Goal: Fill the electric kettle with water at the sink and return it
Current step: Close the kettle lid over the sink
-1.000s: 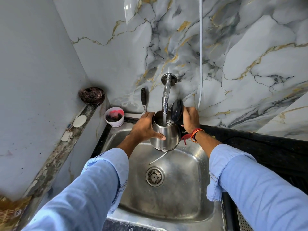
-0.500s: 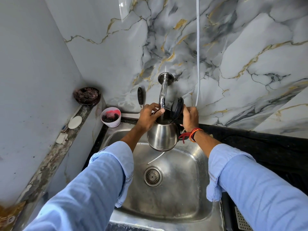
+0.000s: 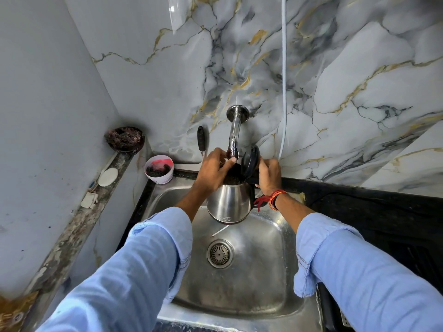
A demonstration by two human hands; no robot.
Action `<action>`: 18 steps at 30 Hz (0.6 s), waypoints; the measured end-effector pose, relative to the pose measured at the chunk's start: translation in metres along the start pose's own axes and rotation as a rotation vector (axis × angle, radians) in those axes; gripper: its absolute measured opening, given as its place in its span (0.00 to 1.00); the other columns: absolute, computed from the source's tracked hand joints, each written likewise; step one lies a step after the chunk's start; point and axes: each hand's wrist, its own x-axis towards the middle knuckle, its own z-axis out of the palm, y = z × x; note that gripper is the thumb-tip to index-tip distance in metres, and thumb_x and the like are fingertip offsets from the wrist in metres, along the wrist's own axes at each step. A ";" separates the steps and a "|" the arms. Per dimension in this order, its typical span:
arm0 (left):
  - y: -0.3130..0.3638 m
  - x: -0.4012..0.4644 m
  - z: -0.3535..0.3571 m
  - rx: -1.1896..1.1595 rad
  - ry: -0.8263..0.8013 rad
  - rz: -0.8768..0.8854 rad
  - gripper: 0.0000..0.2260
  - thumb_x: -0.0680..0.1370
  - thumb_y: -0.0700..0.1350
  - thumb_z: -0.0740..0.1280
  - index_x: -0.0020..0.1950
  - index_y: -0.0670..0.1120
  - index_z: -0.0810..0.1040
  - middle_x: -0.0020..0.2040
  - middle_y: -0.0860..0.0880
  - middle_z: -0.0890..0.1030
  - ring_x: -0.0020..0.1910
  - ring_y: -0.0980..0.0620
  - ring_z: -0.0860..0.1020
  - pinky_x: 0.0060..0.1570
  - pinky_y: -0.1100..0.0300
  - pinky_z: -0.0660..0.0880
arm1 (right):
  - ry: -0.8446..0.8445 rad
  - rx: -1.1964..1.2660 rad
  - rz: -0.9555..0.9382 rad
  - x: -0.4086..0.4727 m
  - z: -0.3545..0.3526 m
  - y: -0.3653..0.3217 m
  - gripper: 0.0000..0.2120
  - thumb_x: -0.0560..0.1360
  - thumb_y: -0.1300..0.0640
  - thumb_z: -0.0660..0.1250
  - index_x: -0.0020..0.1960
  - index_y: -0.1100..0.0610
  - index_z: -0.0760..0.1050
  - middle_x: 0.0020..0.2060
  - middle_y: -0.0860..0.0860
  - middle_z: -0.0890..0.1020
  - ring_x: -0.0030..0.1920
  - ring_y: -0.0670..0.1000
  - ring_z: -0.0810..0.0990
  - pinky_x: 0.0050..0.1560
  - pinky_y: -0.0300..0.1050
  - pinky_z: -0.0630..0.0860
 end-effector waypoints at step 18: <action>0.047 -0.073 0.033 0.485 -0.290 0.218 0.49 0.73 0.75 0.58 0.83 0.45 0.52 0.84 0.46 0.52 0.83 0.50 0.46 0.80 0.43 0.45 | 0.125 -0.366 0.018 -0.027 -0.067 0.009 0.27 0.72 0.49 0.70 0.23 0.61 0.62 0.18 0.50 0.59 0.23 0.51 0.61 0.28 0.44 0.61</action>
